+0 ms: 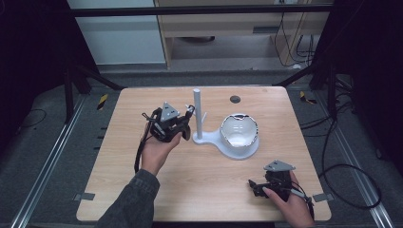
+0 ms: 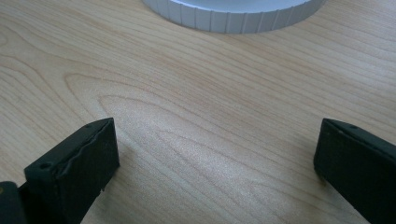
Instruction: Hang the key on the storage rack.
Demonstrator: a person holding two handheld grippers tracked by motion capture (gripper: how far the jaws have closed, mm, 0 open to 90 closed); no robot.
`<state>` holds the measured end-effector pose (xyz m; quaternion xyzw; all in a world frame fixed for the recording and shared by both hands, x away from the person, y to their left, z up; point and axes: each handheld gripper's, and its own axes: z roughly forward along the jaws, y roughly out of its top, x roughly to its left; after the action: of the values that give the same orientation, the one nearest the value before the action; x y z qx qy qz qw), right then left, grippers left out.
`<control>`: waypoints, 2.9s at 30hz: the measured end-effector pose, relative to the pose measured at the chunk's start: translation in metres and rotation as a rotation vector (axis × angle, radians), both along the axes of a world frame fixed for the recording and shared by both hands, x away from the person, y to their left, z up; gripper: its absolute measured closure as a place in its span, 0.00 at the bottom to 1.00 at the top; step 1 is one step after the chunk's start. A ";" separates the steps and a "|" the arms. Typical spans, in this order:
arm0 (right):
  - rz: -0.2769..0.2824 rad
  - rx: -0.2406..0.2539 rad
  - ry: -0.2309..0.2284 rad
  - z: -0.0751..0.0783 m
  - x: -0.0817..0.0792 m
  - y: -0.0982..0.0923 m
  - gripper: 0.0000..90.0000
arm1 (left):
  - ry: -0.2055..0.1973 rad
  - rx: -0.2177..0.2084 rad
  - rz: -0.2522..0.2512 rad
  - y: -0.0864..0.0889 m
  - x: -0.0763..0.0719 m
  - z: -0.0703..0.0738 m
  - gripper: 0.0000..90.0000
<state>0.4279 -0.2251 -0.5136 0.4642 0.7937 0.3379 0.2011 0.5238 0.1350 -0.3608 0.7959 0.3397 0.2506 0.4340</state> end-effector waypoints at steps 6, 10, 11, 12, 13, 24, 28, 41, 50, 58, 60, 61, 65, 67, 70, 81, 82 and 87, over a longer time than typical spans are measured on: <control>0.000 0.000 0.000 0.000 0.000 0.000 0.00 | 0.007 -0.003 0.008 -0.005 0.005 -0.004 0.89; 0.000 0.000 0.000 0.000 0.000 0.000 0.00 | 0.010 -0.011 0.012 -0.006 0.008 -0.007 0.89; -0.001 -0.001 -0.001 0.000 0.000 0.000 0.00 | 0.010 -0.012 0.013 -0.007 0.009 -0.007 0.89; -0.001 -0.001 -0.001 0.000 0.000 0.000 0.00 | 0.010 -0.013 0.013 -0.007 0.009 -0.008 0.89; 0.000 -0.002 0.000 0.000 0.000 0.000 0.00 | 0.009 -0.011 0.013 -0.008 0.010 -0.008 0.89; 0.000 -0.002 -0.001 0.000 0.000 0.000 0.00 | 0.010 -0.012 0.023 -0.008 0.011 -0.012 0.89; -0.001 0.000 0.000 0.000 0.000 0.000 0.00 | 0.013 -0.015 0.028 -0.008 0.013 -0.015 0.89; -0.001 -0.001 -0.001 0.000 0.000 0.000 0.00 | 0.018 -0.028 0.030 -0.011 0.015 -0.021 0.89; -0.001 0.000 0.000 0.000 0.000 0.000 0.00 | 0.009 -0.040 0.035 -0.013 0.016 -0.024 0.89; 0.000 0.000 0.001 0.000 0.000 0.000 0.00 | 0.001 -0.054 0.043 -0.014 0.016 -0.027 0.89; -0.001 0.001 0.000 0.000 0.000 0.000 0.00 | 0.001 -0.059 0.044 -0.015 0.016 -0.028 0.89; -0.001 -0.001 -0.001 0.000 0.000 0.000 0.00 | 0.000 -0.060 0.045 -0.016 0.016 -0.028 0.89; -0.001 -0.001 -0.001 0.000 0.000 0.000 0.00 | 0.003 -0.066 0.047 -0.017 0.017 -0.029 0.89; -0.001 0.001 0.000 0.000 0.000 0.000 0.00 | 0.004 -0.068 0.046 -0.016 0.018 -0.029 0.89; -0.001 0.002 0.001 0.000 0.000 0.000 0.00 | 0.005 -0.075 0.047 -0.017 0.019 -0.030 0.89; -0.001 -0.001 0.000 0.000 0.000 0.000 0.00 | 0.014 -0.092 0.044 -0.017 0.020 -0.030 0.88; -0.001 0.001 0.000 0.000 0.000 0.000 0.00 | 0.012 -0.090 0.044 -0.018 0.020 -0.031 0.88; 0.000 0.000 0.000 0.000 0.000 0.000 0.00 | 0.012 -0.088 0.043 -0.018 0.021 -0.031 0.88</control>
<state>0.4279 -0.2251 -0.5136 0.4643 0.7936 0.3380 0.2010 0.5443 0.1174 -0.3914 0.7701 0.3701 0.2396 0.4610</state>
